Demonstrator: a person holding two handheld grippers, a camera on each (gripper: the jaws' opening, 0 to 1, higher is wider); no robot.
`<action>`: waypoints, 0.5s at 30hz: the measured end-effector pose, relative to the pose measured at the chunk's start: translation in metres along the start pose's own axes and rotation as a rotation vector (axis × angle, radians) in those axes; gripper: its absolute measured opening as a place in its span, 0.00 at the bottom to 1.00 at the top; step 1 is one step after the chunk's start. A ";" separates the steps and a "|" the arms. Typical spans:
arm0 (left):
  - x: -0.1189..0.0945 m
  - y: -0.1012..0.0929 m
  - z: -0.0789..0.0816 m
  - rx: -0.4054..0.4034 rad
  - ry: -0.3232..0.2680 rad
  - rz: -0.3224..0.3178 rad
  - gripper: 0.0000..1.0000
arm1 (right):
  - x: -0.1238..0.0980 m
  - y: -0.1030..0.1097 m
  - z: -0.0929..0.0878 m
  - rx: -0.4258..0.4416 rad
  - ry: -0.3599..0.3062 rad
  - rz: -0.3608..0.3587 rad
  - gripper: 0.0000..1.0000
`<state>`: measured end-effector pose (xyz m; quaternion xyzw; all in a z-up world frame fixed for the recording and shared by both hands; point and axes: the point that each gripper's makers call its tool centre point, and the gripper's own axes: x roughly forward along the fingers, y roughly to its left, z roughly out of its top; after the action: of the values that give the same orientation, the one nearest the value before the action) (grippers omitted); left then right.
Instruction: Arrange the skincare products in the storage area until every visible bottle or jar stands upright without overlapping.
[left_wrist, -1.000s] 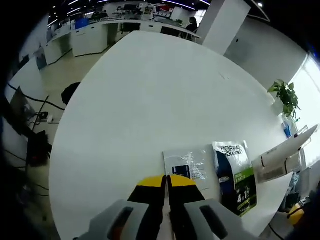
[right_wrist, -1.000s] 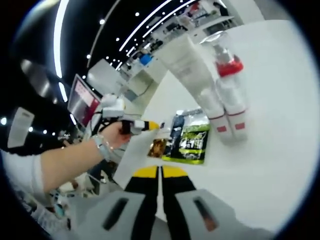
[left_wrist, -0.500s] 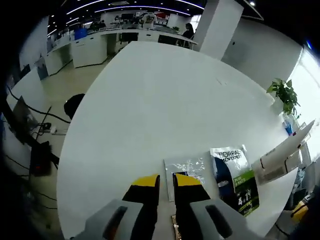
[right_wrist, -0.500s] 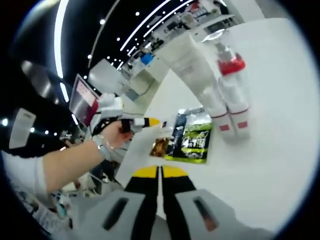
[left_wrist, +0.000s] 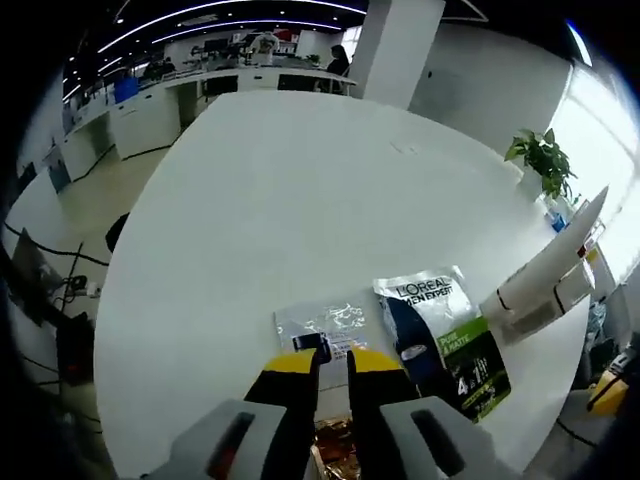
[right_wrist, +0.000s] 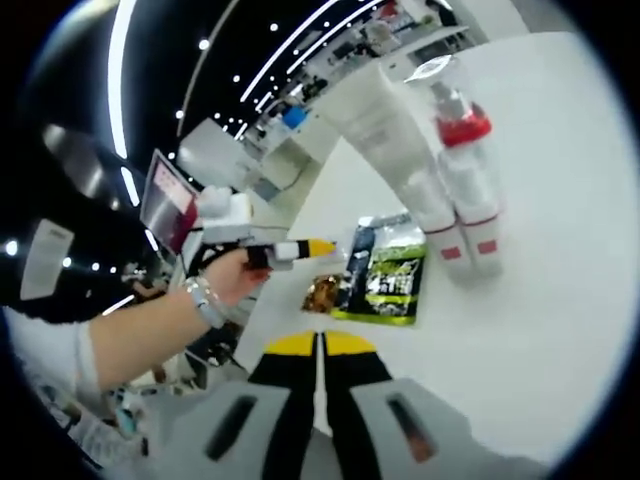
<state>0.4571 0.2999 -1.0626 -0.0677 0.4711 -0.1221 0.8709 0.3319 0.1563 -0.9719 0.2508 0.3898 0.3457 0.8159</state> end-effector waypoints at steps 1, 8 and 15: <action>0.001 0.001 -0.002 0.010 0.007 0.007 0.11 | 0.000 0.000 0.000 0.000 0.001 0.002 0.01; 0.002 0.006 -0.008 0.033 0.005 0.026 0.11 | 0.001 0.001 0.000 0.000 0.003 0.004 0.01; 0.003 0.007 -0.007 0.044 -0.006 0.028 0.09 | 0.002 0.001 -0.004 -0.004 0.015 0.004 0.01</action>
<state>0.4544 0.3060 -1.0703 -0.0422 0.4668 -0.1201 0.8752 0.3296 0.1596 -0.9742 0.2473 0.3947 0.3499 0.8128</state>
